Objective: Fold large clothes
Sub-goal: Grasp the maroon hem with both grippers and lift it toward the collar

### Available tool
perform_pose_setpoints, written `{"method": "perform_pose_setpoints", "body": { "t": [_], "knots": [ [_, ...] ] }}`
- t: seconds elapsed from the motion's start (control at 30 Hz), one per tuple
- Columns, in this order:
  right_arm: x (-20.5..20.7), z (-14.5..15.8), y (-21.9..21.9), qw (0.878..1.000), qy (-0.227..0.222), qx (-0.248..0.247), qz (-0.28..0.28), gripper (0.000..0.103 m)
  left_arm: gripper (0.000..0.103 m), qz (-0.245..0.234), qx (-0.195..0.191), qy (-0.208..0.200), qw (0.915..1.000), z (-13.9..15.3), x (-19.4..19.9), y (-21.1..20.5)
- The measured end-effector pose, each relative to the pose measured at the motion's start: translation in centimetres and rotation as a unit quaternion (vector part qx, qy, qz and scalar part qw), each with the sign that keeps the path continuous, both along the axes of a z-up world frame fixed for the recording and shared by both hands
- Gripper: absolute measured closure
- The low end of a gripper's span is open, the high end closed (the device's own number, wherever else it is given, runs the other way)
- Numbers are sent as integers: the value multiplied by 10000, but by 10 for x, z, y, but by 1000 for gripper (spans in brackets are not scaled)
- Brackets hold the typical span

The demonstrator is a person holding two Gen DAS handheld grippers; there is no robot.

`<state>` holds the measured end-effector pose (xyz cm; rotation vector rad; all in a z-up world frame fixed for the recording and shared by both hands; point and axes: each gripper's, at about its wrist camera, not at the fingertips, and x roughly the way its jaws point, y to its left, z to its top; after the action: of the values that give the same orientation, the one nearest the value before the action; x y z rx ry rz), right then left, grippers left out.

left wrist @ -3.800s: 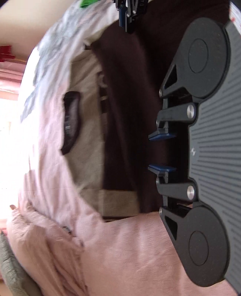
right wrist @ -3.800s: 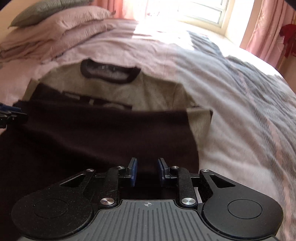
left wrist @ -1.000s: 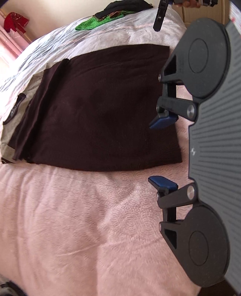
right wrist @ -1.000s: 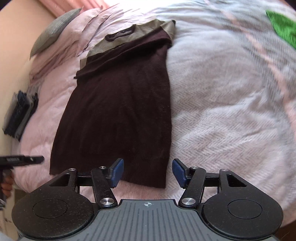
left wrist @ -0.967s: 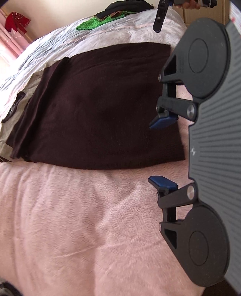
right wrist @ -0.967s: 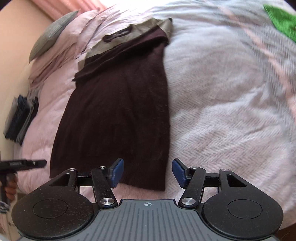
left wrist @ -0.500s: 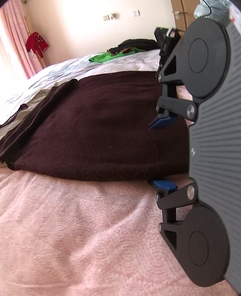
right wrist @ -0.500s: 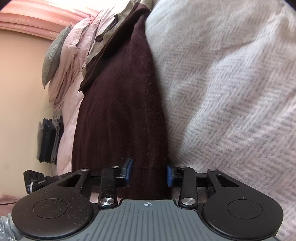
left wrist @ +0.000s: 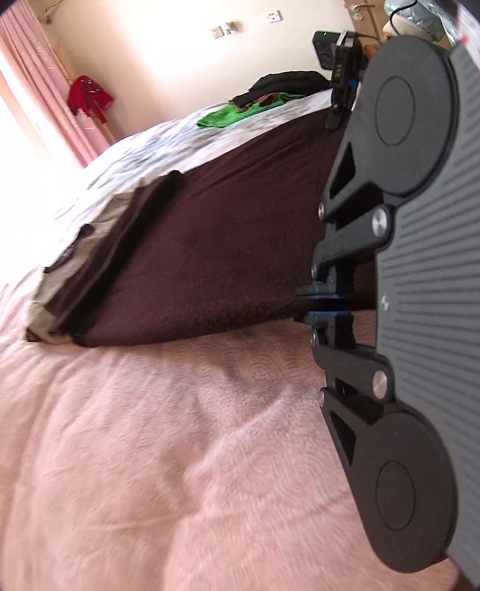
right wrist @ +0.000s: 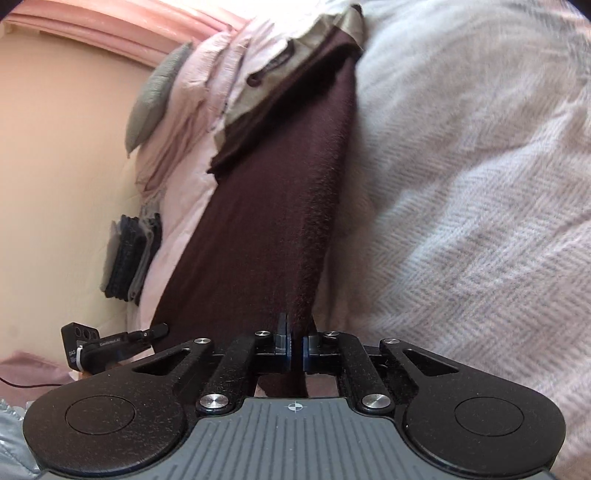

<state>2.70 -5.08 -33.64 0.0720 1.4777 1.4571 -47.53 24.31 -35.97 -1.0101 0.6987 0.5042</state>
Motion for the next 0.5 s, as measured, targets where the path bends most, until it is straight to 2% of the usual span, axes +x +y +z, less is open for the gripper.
{"method": "perform_pose_setpoints", "body": {
  "t": [0.13,0.2,0.33,0.5],
  "knots": [
    [-13,13,-19,9998,-7,135,121,102,101,-55,318,-50,9995,26,-10,-21],
    [-20,17,-32,9997,90,83,208,102,101,-52,340,-14,9994,33,-17,-35],
    [-33,27,-72,9988,263,-175,378,102,101,228,81,122,9996,41,-44,-71],
    [-53,28,-125,9932,573,-791,637,102,100,479,-358,444,9972,48,-82,-126]
  ]
}}
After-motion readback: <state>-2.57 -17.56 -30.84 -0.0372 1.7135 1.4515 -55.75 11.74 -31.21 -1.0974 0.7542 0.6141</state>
